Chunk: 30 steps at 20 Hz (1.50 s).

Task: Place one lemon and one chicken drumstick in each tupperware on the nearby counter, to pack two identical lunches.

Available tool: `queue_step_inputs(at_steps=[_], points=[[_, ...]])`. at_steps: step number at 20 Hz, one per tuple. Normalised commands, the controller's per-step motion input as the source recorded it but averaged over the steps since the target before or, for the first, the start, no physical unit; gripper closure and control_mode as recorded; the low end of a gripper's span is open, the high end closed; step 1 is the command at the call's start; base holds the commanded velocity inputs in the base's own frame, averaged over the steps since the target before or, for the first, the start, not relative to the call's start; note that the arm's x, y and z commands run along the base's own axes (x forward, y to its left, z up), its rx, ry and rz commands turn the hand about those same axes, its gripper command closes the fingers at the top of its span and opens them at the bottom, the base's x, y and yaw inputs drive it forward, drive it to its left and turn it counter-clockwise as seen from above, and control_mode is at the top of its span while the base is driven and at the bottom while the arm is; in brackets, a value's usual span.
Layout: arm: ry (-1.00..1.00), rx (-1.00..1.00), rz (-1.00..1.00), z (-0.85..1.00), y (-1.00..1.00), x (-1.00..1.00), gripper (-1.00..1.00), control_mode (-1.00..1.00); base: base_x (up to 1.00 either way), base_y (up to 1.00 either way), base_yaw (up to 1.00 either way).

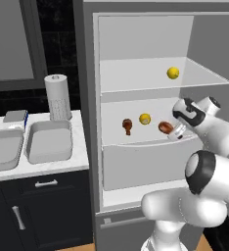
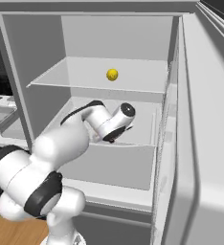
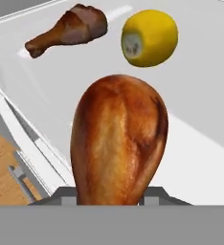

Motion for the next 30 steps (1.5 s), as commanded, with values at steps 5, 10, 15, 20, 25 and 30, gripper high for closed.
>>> queue_step_inputs(at_steps=[5,10,15,20,25,30], points=[[0.0,0.0,0.12,0.47,0.06,-1.0,1.0,-1.0,0.0,0.0,0.0],[0.0,-0.01,0.03,0.68,0.36,-0.76,1.0,-1.0,0.0,0.0,0.0],[0.0,0.0,0.04,0.86,0.37,-0.66,1.0,-1.0,0.0,0.0,0.0],[0.0,-0.02,0.09,0.76,0.39,-0.66,1.0,-1.0,0.0,0.0,0.0],[-0.01,-0.01,0.02,0.02,0.09,-0.18,1.0,1.0,-0.8,0.38,0.08],[0.0,0.0,0.0,0.0,0.0,0.0,1.0,1.0,-0.89,0.93,0.14]])
